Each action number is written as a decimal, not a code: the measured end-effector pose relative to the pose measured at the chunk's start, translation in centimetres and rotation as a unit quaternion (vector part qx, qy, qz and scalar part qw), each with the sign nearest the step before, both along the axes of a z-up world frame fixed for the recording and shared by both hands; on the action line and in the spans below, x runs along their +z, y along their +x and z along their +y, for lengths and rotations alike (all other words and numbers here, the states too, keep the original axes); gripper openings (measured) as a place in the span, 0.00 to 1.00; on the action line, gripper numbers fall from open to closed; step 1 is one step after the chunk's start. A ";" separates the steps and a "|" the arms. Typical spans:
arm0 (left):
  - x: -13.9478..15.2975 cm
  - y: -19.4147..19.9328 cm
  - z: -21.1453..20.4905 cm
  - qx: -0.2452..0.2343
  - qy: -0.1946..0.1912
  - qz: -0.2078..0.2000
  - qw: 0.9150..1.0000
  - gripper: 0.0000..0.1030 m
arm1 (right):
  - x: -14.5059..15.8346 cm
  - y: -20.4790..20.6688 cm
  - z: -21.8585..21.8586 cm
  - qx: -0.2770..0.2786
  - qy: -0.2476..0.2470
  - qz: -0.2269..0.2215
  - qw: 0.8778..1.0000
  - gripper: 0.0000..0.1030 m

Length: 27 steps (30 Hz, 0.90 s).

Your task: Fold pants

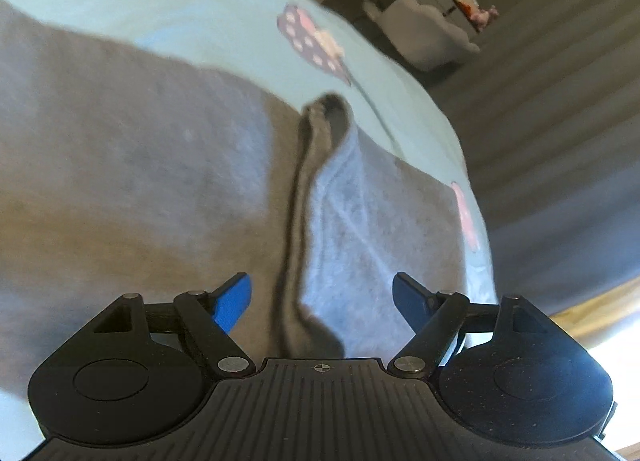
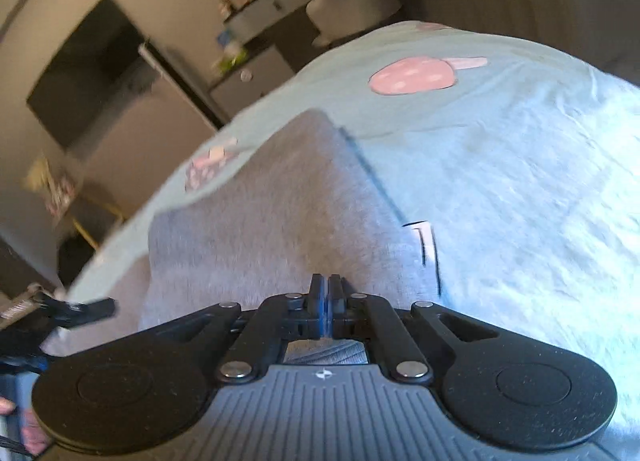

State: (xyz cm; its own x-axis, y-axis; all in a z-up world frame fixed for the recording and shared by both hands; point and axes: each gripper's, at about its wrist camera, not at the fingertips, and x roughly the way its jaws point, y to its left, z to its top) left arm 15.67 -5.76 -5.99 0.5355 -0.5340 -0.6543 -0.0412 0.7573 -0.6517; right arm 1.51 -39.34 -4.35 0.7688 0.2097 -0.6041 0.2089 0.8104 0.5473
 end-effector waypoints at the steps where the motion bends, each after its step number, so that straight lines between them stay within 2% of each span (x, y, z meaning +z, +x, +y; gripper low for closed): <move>1: -0.6 0.6 -0.3 0.002 -0.015 0.014 1.000 0.75 | -0.1 -0.2 -0.2 0.000 0.010 -0.003 1.000 0.02; 3: -2.3 1.6 -0.8 -0.002 -0.056 0.044 0.997 0.74 | -0.5 -0.7 -1.3 0.000 0.024 -0.007 1.000 0.03; 4: -3.1 1.9 -1.0 0.002 -0.064 0.057 0.996 0.73 | -0.6 -0.9 -1.5 -0.001 0.032 -0.011 0.999 0.03; 7: -4.1 2.5 -0.9 0.010 -0.086 0.053 0.995 0.70 | -0.6 -1.0 -2.1 -0.008 0.048 -0.027 0.998 0.04; 9: -4.2 2.7 -0.7 0.013 -0.101 0.056 0.993 0.50 | -0.7 -0.7 -2.3 -0.011 0.058 -0.033 0.998 0.08; 10: -4.4 3.0 -0.8 0.008 -0.104 0.062 0.993 0.31 | -0.8 -0.7 -2.3 -0.011 0.065 -0.035 0.997 0.10; 11: -4.6 3.1 -0.8 0.002 -0.107 0.067 0.992 0.16 | -0.8 -0.5 -2.4 -0.011 0.070 -0.036 0.997 0.13; 13: -4.5 3.3 -0.7 -0.004 -0.112 0.067 0.991 0.16 | -0.8 -0.6 -2.7 -0.013 0.087 -0.036 0.995 0.18; 15: -3.7 3.0 -0.5 -0.008 -0.112 0.047 0.993 0.15 | -0.5 -1.0 -2.9 -0.017 0.103 -0.037 0.994 0.25; 17: -2.6 2.8 0.0 -0.013 -0.113 0.032 0.993 0.15 | -0.4 -1.3 -3.1 -0.023 0.114 -0.039 0.992 0.38; 21: 0.2 1.6 1.9 -0.019 -0.093 -0.011 0.995 0.14 | -0.1 -2.0 -3.5 -0.033 0.136 -0.036 0.990 0.47; 24: 1.7 -0.1 3.9 -0.012 -0.051 -0.034 0.998 0.15 | -0.3 -1.8 -3.5 -0.033 0.164 -0.028 0.986 0.47; 27: 1.7 -1.9 5.5 -0.015 0.033 -0.049 0.998 0.16 | -0.3 -1.1 -2.7 -0.024 0.164 -0.020 0.986 0.47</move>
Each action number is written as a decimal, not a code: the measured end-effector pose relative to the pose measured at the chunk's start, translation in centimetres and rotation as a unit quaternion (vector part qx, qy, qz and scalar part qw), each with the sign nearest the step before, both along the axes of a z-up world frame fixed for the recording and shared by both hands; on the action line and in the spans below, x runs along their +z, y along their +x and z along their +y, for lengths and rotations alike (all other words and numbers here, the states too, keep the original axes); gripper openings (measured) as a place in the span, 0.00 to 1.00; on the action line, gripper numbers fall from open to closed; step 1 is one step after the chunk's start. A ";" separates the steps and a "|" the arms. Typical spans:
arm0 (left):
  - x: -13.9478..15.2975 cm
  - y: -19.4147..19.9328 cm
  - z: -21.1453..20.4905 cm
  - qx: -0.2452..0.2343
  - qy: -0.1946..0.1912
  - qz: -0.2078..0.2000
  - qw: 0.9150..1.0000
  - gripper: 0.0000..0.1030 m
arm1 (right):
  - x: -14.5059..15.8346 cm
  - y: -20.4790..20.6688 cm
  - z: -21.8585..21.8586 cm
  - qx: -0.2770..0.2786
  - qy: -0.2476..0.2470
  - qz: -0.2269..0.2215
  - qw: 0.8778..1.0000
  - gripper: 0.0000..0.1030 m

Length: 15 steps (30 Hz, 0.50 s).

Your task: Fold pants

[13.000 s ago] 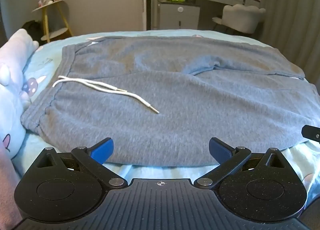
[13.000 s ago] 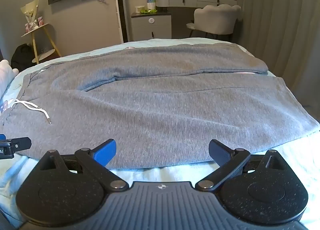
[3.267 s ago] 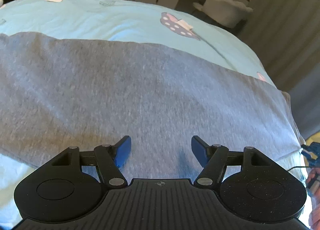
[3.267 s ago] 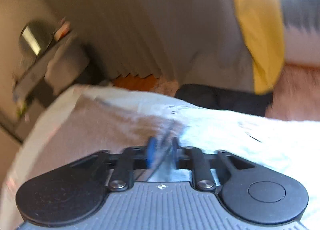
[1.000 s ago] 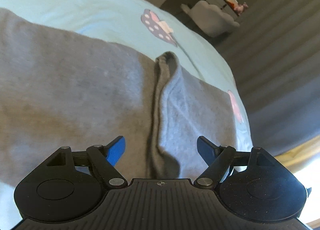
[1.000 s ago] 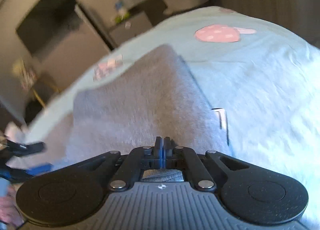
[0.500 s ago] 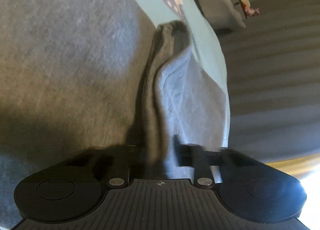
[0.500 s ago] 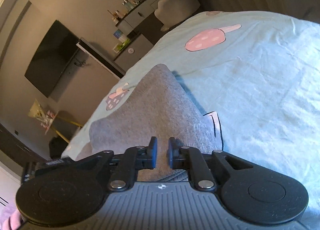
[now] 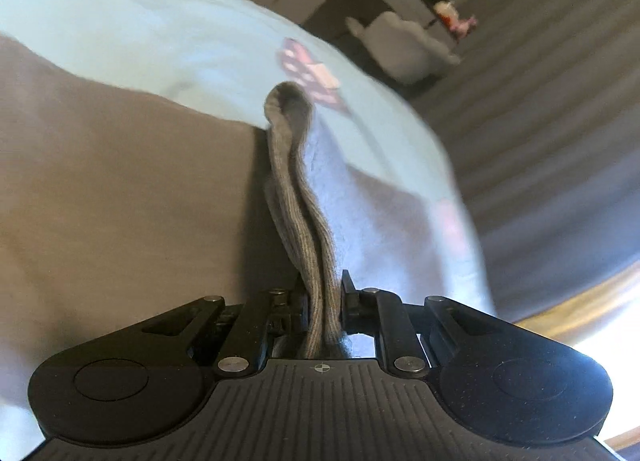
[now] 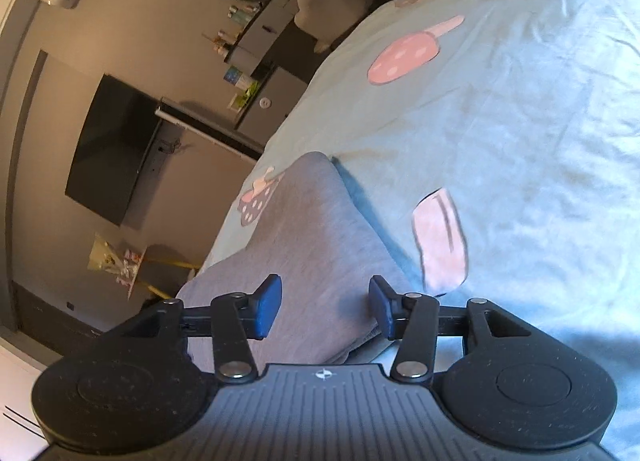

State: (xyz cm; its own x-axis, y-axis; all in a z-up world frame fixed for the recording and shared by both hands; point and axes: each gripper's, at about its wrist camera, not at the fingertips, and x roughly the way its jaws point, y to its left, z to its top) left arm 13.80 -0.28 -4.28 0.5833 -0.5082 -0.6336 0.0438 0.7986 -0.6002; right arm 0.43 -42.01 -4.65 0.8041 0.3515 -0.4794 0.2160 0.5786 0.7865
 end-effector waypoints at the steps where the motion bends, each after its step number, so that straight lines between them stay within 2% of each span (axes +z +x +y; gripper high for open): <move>1: -0.5 -0.4 0.5 0.002 0.015 0.007 1.000 0.20 | 0.1 0.2 0.4 0.005 -0.007 0.003 1.000 0.47; 3: -1.9 -0.9 1.4 0.014 0.027 0.032 0.999 0.20 | 0.2 0.7 1.2 0.010 -0.019 0.006 1.000 0.46; 4: -2.4 -1.1 1.8 0.015 0.029 0.043 0.999 0.22 | 0.3 1.0 1.6 0.014 -0.022 0.004 1.000 0.45; 5: -2.6 -1.2 2.1 0.019 0.028 0.050 0.998 0.25 | 0.6 1.2 1.8 0.018 -0.024 0.003 1.000 0.40; 7: -2.3 -1.1 2.7 0.035 0.012 0.040 0.999 0.28 | 1.2 1.8 2.6 0.026 -0.041 -0.002 0.999 0.34; 10: -0.8 -0.2 2.7 0.050 -0.002 0.015 0.999 0.48 | 1.9 3.0 3.8 0.041 -0.092 -0.003 0.995 0.34; 13: 0.3 2.4 1.7 0.045 -0.006 0.001 0.999 0.56 | 1.7 4.7 5.0 0.049 -0.138 0.005 0.989 0.34; 15: 0.2 4.0 0.7 0.041 0.005 0.006 0.999 0.56 | 1.2 5.5 5.9 0.055 -0.169 0.009 0.984 0.34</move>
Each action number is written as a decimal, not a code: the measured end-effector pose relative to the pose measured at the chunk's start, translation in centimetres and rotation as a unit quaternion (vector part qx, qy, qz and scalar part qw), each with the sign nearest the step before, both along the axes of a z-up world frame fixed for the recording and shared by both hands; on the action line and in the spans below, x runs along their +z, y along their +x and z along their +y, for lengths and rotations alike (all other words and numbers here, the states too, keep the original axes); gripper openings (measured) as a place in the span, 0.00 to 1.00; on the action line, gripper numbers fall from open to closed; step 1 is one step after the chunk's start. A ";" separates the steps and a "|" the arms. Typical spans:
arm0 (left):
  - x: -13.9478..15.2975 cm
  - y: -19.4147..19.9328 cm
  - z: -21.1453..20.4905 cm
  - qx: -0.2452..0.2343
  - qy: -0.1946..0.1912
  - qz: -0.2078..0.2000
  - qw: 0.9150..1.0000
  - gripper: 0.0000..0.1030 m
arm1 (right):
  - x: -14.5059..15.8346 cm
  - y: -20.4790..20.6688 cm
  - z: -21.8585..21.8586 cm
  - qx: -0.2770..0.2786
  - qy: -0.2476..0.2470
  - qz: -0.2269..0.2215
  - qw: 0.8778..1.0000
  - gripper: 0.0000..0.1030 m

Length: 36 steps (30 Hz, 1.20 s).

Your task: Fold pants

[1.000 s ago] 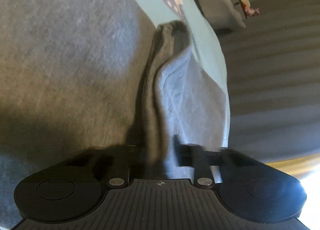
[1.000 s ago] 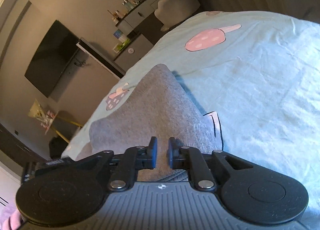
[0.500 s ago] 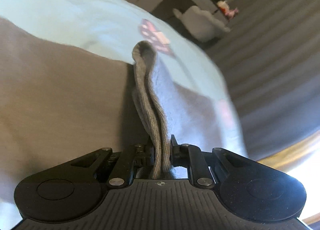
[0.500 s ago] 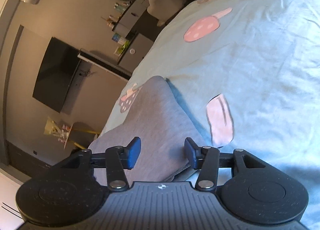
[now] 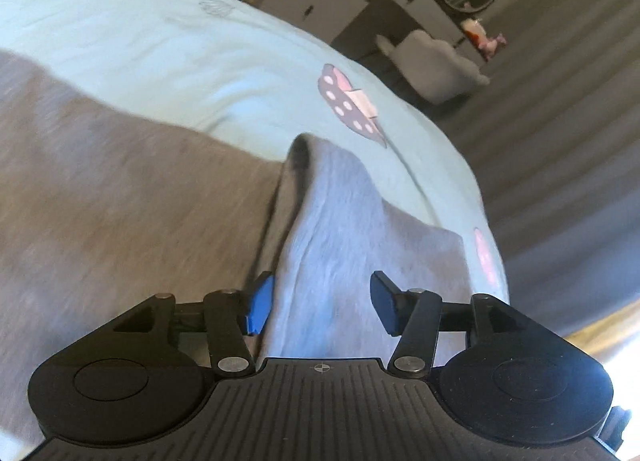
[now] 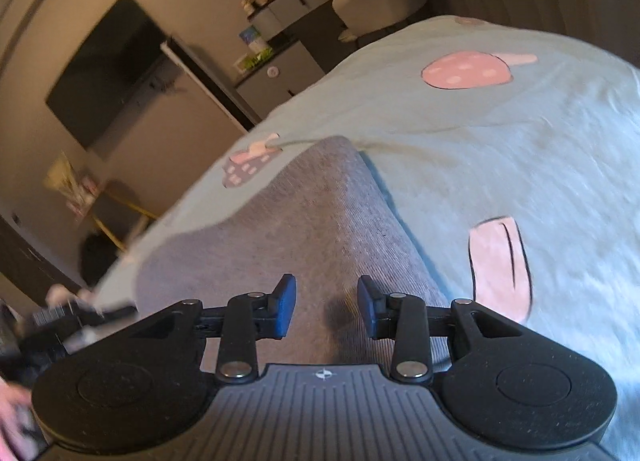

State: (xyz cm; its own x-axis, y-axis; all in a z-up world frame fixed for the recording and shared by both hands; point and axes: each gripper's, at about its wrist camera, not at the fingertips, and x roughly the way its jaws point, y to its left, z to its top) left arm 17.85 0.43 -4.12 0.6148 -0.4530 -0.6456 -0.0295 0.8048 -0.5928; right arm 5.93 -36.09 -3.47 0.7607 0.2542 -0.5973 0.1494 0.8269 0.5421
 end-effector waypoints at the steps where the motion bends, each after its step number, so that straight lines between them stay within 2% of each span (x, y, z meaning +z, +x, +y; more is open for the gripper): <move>1: -0.2 0.5 -0.2 0.001 0.008 0.004 1.000 0.55 | -0.4 0.3 0.5 0.004 -0.022 0.002 1.000 0.34; 3: -0.5 1.6 -1.0 0.008 0.029 0.007 1.000 0.53 | -1.3 0.7 0.7 0.009 -0.032 0.015 0.999 0.33; 4: -0.5 1.9 -1.3 0.014 0.038 0.002 0.999 0.41 | -1.6 0.8 0.4 0.005 -0.023 0.017 1.000 0.31; 5: -0.4 1.6 -1.3 0.016 0.049 -0.007 0.999 0.24 | -1.7 0.7 0.0 0.000 -0.015 0.016 1.000 0.29; 7: 0.4 1.2 -2.0 0.005 0.065 -0.047 0.997 0.16 | -1.9 0.5 -0.4 -0.004 -0.004 0.013 1.000 0.29; 8: 0.8 0.7 -2.2 -0.007 0.054 -0.075 0.996 0.10 | -1.9 0.4 -0.4 -0.004 -0.005 0.012 1.000 0.29; 9: 1.1 0.2 -2.2 -0.017 0.044 -0.095 0.994 0.12 | -1.9 0.3 -0.3 -0.003 -0.008 0.011 1.000 0.29; 11: 1.5 -0.5 -2.1 -0.007 0.081 -0.102 0.991 0.27 | -1.9 0.3 -0.1 -0.002 -0.016 0.012 1.000 0.29; 13: 1.2 -1.0 -1.6 0.017 0.144 -0.075 0.987 0.47 | -1.8 0.4 0.1 -0.002 -0.019 0.012 1.000 0.29; 14: 1.0 -1.3 -1.0 0.024 0.155 -0.057 0.986 0.48 | -1.7 0.3 0.2 -0.002 -0.021 0.012 1.000 0.29; 16: 0.7 -2.5 1.0 0.035 0.144 -0.028 0.989 0.52 | -1.5 0.2 0.4 -0.004 -0.030 0.012 0.999 0.29; 19: 0.5 -5.9 4.6 0.077 0.112 -0.007 0.991 0.69 | -0.9 0.1 1.3 -0.004 -0.059 0.012 0.998 0.29; 20: 0.5 -7.1 5.5 0.090 0.103 -0.007 0.991 0.72 | -0.6 0.1 1.7 -0.004 -0.073 0.012 0.997 0.30; 24: 0.4 -10.2 9.3 0.164 0.103 0.016 0.981 0.75 | 0.7 -0.3 4.2 0.014 -0.132 0.010 0.991 0.36; 27: 1.0 -11.6 12.5 0.228 0.068 0.027 0.971 0.77 | 1.7 -0.7 7.2 0.052 -0.177 0.004 0.983 0.38; 28: 1.1 -12.0 13.5 0.241 0.064 0.029 0.968 0.77 | 1.8 -0.9 8.2 0.072 -0.173 0.000 0.982 0.38; 31: 1.3 -12.6 16.2 0.262 0.077 0.036 0.961 0.77 | 0.7 -1.7 10.3 0.131 -0.081 0.015 0.988 0.39; 34: 1.1 -13.3 18.4 0.271 0.091 0.049 0.957 0.79 | 0.6 -2.0 11.6 0.133 -0.103 0.009 0.986 0.39; 36: 0.4 -13.5 19.7 0.281 0.076 0.066 0.955 0.79 | 0.9 -2.3 11.3 0.109 -0.111 0.002 0.988 0.39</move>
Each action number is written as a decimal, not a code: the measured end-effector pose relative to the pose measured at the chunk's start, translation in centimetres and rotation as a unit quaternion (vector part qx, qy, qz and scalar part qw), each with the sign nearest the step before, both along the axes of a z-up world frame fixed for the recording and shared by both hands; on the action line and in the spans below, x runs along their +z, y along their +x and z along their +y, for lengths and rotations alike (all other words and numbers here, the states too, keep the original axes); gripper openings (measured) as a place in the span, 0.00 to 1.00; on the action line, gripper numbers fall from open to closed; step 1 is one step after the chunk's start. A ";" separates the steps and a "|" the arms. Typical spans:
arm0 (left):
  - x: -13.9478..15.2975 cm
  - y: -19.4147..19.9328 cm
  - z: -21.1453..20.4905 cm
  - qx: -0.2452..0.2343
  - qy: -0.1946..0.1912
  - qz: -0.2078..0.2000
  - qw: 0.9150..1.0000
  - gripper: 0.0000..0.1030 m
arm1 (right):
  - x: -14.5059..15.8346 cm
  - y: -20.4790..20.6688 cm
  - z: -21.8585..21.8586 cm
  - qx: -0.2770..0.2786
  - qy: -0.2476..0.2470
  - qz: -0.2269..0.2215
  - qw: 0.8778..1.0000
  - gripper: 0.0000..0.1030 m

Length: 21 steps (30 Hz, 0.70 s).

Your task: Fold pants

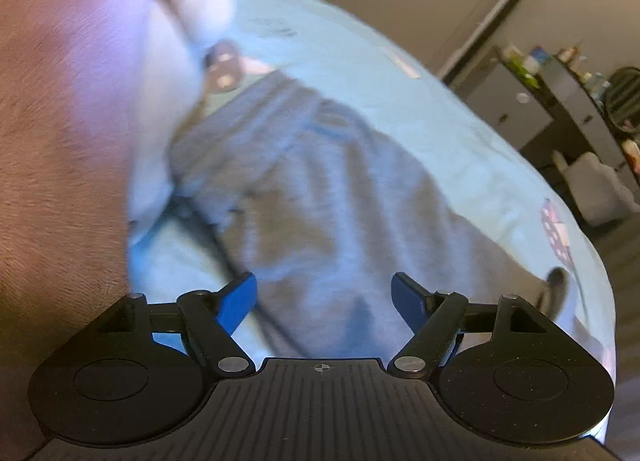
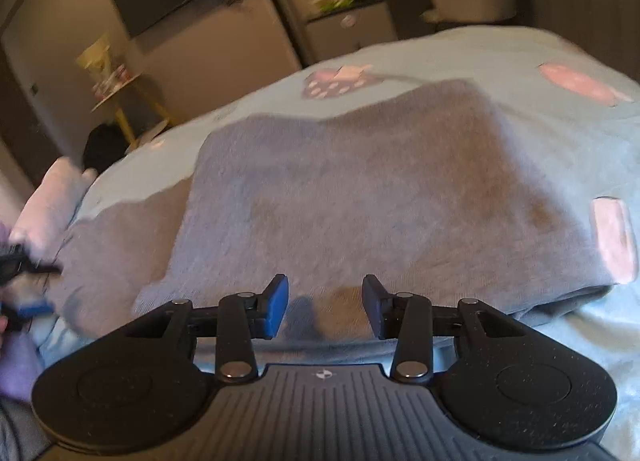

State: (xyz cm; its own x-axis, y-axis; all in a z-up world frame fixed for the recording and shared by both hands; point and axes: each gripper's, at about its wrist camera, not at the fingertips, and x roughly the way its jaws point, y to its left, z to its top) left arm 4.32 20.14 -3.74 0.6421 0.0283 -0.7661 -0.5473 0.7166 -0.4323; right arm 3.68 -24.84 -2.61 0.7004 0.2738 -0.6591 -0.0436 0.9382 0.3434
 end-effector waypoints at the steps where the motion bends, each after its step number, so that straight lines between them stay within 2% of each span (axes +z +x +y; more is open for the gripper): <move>1: -0.6 -0.1 0.7 0.009 -0.017 0.006 1.000 0.79 | 0.1 -0.2 -0.3 -0.019 -0.012 -0.003 1.000 0.39; 3: -1.9 -0.3 1.9 0.027 -0.044 0.016 0.999 0.79 | 0.1 -0.3 -0.9 -0.043 -0.008 0.000 0.999 0.39; 6: -2.8 -0.3 2.4 0.039 -0.046 0.017 0.998 0.79 | 0.0 -0.5 -1.4 -0.051 0.007 0.002 0.999 0.42; 10: -3.6 0.4 2.9 0.035 -0.049 0.000 0.998 0.85 | -0.2 -0.2 -1.5 -0.042 0.009 -0.001 0.999 0.52; 13: -4.2 0.9 3.3 0.044 -0.057 -0.019 0.997 0.92 | -0.3 0.1 -1.1 -0.042 0.010 -0.002 0.999 0.53; 16: -4.7 1.3 3.8 0.053 -0.063 -0.033 0.996 0.93 | -0.3 0.1 -1.3 -0.044 0.018 -0.002 0.999 0.53; 18: -4.7 1.5 3.8 0.056 -0.061 -0.035 0.996 0.91 | -0.4 0.1 -1.5 -0.045 0.025 -0.002 0.999 0.53; 20: -4.6 1.5 3.7 0.063 -0.053 -0.031 0.996 0.77 | -0.4 0.1 -1.6 -0.046 0.027 -0.003 0.999 0.53; 21: -4.6 1.3 3.7 0.065 -0.045 -0.026 0.997 0.75 | -0.4 0.1 -1.5 -0.047 0.028 -0.004 0.999 0.53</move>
State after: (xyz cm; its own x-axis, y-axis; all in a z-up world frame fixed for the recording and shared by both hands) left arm 5.59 23.82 -8.33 0.6771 0.0465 -0.7344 -0.6073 0.5990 -0.5220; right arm 3.75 -26.35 -2.97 0.7300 0.2422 -0.6391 0.0409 0.9179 0.3946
